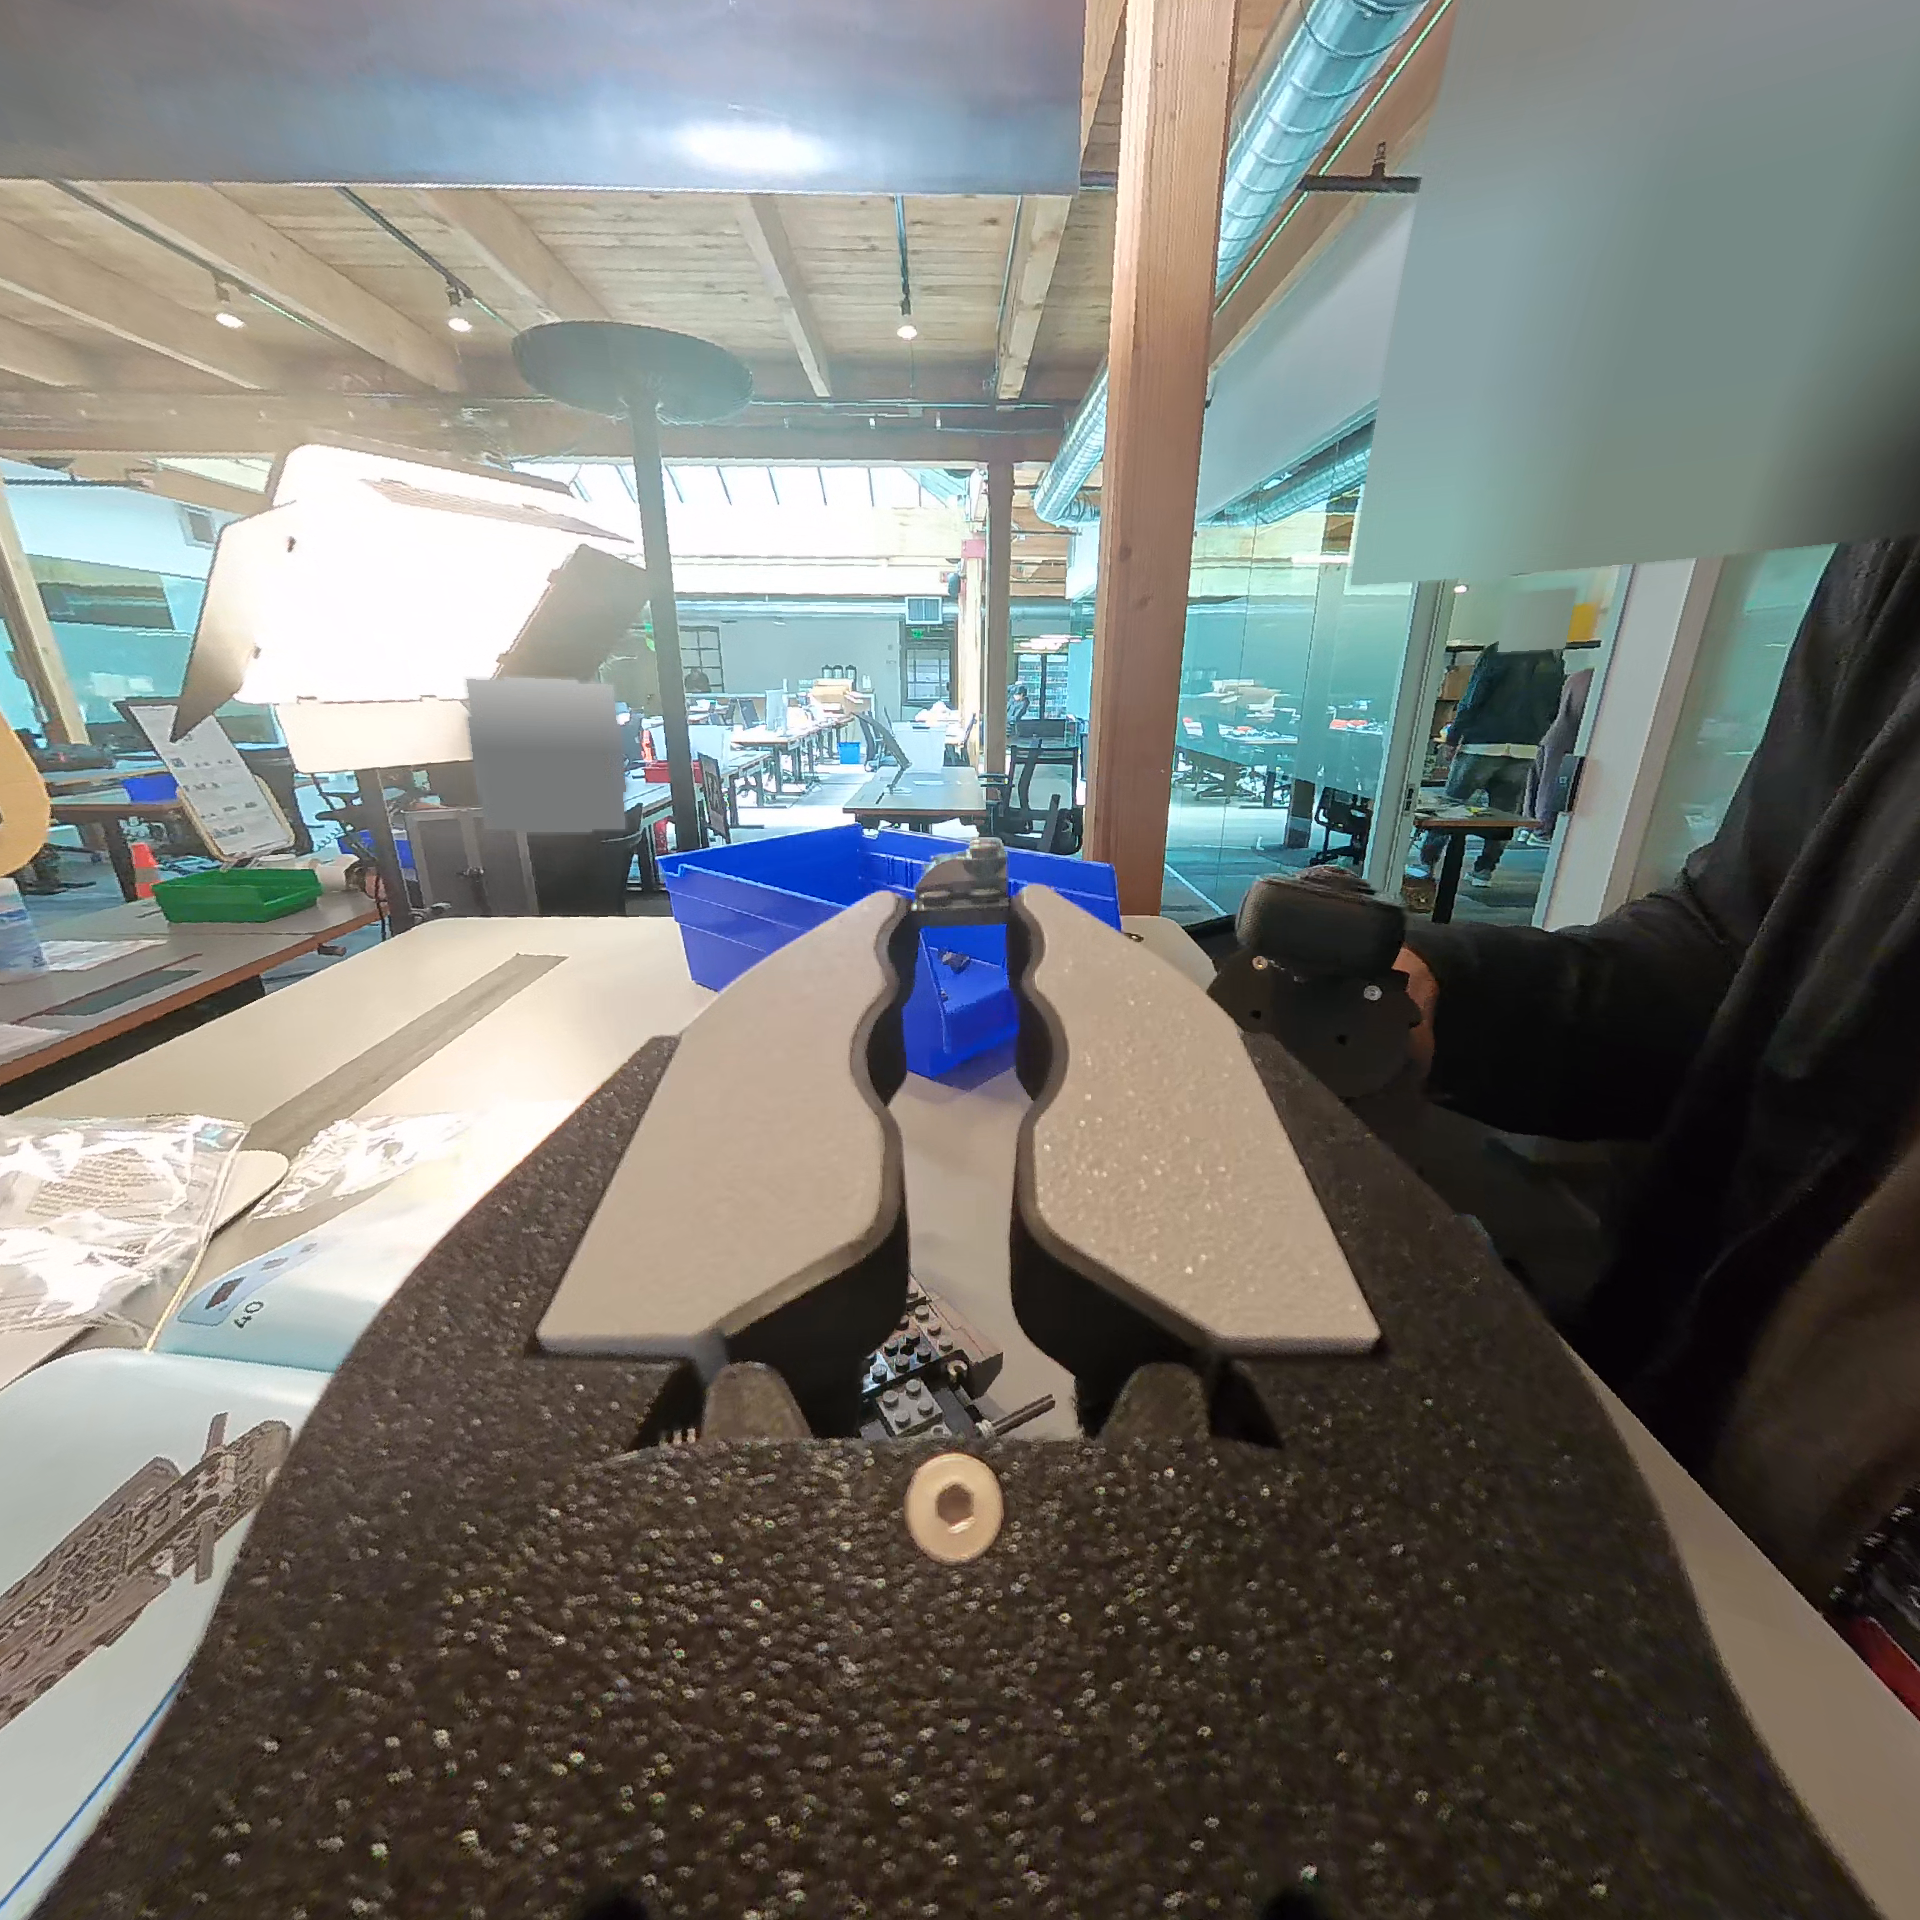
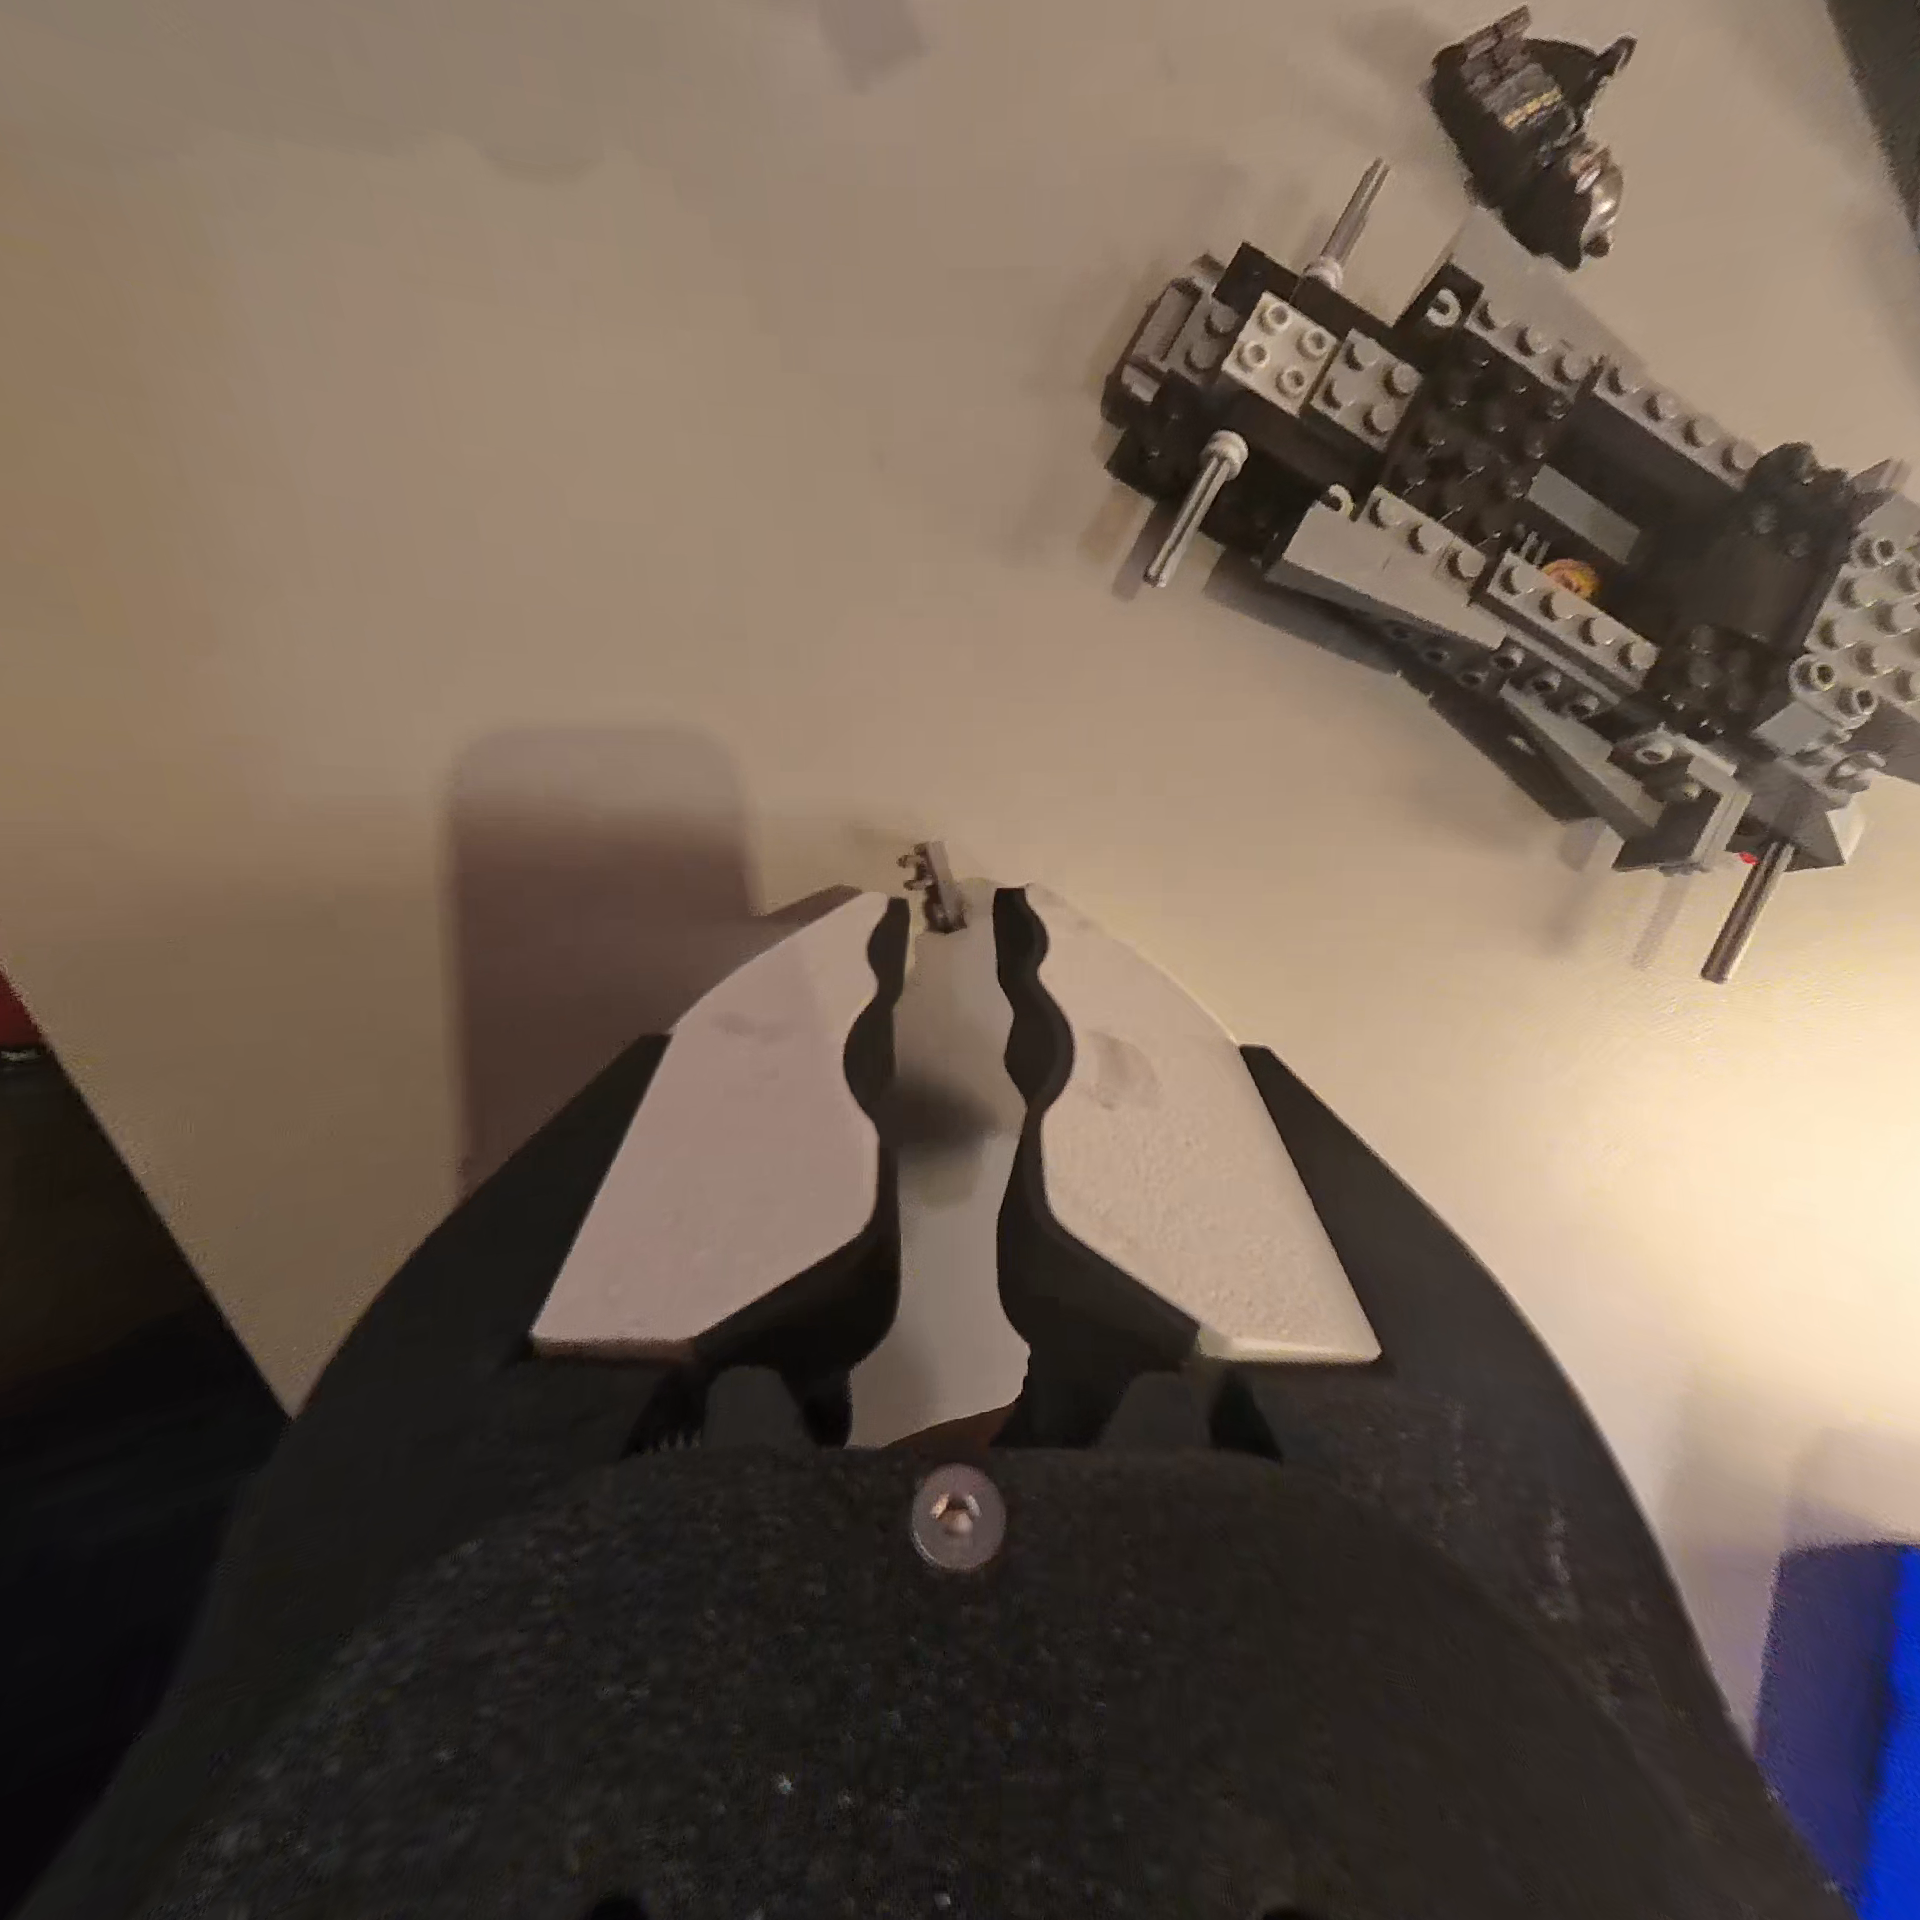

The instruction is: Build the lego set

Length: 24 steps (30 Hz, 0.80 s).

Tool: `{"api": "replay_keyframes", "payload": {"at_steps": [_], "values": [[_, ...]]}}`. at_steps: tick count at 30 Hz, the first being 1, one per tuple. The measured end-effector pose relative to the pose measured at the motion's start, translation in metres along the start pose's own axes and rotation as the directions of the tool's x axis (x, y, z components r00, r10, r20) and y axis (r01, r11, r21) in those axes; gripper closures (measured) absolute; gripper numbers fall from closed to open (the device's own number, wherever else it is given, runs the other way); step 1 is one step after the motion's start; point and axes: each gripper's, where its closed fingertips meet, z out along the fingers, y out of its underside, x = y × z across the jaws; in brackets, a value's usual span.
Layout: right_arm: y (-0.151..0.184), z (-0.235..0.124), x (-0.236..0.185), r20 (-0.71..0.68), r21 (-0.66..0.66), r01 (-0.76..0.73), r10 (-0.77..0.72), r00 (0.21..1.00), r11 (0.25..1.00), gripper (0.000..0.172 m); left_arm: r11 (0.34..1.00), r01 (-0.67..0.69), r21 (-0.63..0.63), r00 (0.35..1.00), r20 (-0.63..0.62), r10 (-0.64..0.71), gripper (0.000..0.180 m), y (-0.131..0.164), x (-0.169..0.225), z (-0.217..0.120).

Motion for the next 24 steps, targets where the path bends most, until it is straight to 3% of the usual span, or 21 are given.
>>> {"api": "replay_keyframes", "payload": {"at_steps": [6,10,15,18,24], "values": [[-0.012,-0.002,0.005,0.147,0.048,-0.150,0.141,0.979,0.988,0.167,1.000,0.002,-0.004,1.000,-0.006,-0.002,0.164,0.001,0.001,0.000],[-0.013,-0.007,-0.004,0.355,0.006,-0.350,0.325,0.877,0.937,0.167,1.000,-0.001,-0.003,1.000,-0.010,0.001,0.164,0.000,0.002,0.000],[-0.005,-0.005,0.012,0.341,-0.023,-0.465,0.444,0.829,0.885,0.152,1.000,-0.004,-0.005,1.000,-0.017,0.004,0.164,-0.001,0.004,0.000],[-0.004,-0.009,0.018,0.286,0.029,-0.414,0.389,0.876,0.910,0.147,1.000,-0.004,-0.004,1.000,-0.017,0.004,0.164,0.000,0.003,0.001],[-0.001,-0.012,0.012,0.122,0.097,-0.101,0.089,0.989,0.990,0.151,1.000,0.002,-0.007,1.000,-0.017,-0.002,0.164,0.001,0.002,0.001]]}}
